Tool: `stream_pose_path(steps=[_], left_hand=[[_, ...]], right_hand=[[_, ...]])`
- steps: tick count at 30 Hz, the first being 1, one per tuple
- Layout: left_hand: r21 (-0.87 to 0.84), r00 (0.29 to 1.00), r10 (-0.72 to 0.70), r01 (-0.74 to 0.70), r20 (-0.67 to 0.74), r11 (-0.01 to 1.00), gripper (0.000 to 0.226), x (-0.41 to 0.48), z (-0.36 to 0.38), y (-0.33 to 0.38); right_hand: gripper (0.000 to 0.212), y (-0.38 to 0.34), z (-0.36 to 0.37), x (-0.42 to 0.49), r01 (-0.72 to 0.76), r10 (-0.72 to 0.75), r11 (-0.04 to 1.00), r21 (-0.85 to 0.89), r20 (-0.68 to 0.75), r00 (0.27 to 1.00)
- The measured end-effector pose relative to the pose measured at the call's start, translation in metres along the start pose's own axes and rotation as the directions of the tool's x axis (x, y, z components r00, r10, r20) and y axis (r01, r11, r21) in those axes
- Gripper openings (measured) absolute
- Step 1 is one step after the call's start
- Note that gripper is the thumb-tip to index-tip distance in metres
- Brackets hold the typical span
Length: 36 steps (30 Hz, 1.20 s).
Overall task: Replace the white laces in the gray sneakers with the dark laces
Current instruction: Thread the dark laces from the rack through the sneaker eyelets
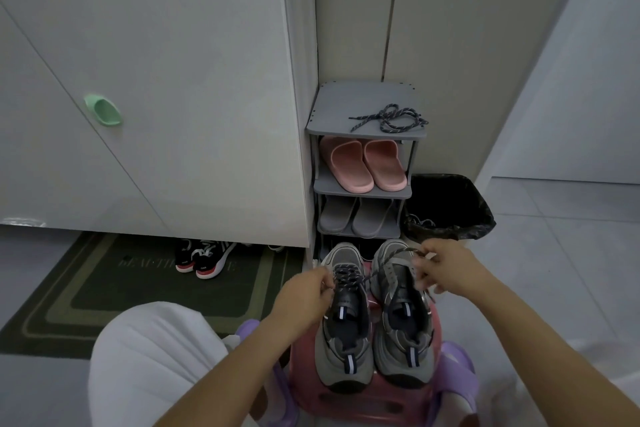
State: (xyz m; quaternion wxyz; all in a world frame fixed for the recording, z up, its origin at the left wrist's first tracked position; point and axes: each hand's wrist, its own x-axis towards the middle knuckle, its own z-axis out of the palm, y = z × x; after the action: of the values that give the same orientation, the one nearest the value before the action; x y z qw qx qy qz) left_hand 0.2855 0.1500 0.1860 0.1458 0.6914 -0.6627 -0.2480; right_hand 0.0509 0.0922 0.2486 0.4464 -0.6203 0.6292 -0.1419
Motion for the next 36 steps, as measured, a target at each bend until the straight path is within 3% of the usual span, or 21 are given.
stream_pose_path(steps=[3,9,13,23,31,36], left_hand=[[0.017,0.998,-0.046,0.047,-0.044,0.999,0.018,0.003,-0.004,-0.005],[0.078,0.996,0.054,-0.049,-0.065,0.996,0.026,0.001,0.013,0.02],[0.14,0.999,0.024,-0.021,-0.021,0.99,0.042,0.004,0.03,0.031],[-0.098,0.996,-0.092,0.093,0.019,0.991,0.028,0.006,0.036,0.03],[-0.088,0.992,-0.113,0.117,0.046,0.989,0.03,0.008,0.036,0.028],[-0.096,0.992,-0.116,0.121,0.055,0.988,0.031,0.009,0.036,0.027]], right_hand=[[0.006,-0.002,0.018,-0.001,-0.012,-0.005,0.963,0.268,0.06,0.998],[0.017,0.001,0.054,0.009,-0.048,0.058,0.885,0.464,-0.008,0.998],[0.016,0.006,0.07,0.012,-0.082,0.115,0.827,0.556,-0.025,0.993],[0.014,0.012,0.091,0.019,-0.052,0.121,0.868,0.494,-0.109,0.987],[0.004,0.021,0.101,0.025,-0.031,0.147,0.89,0.455,-0.221,0.964],[0.013,0.023,0.1,0.022,-0.036,0.125,0.92,0.39,-0.206,0.971]])
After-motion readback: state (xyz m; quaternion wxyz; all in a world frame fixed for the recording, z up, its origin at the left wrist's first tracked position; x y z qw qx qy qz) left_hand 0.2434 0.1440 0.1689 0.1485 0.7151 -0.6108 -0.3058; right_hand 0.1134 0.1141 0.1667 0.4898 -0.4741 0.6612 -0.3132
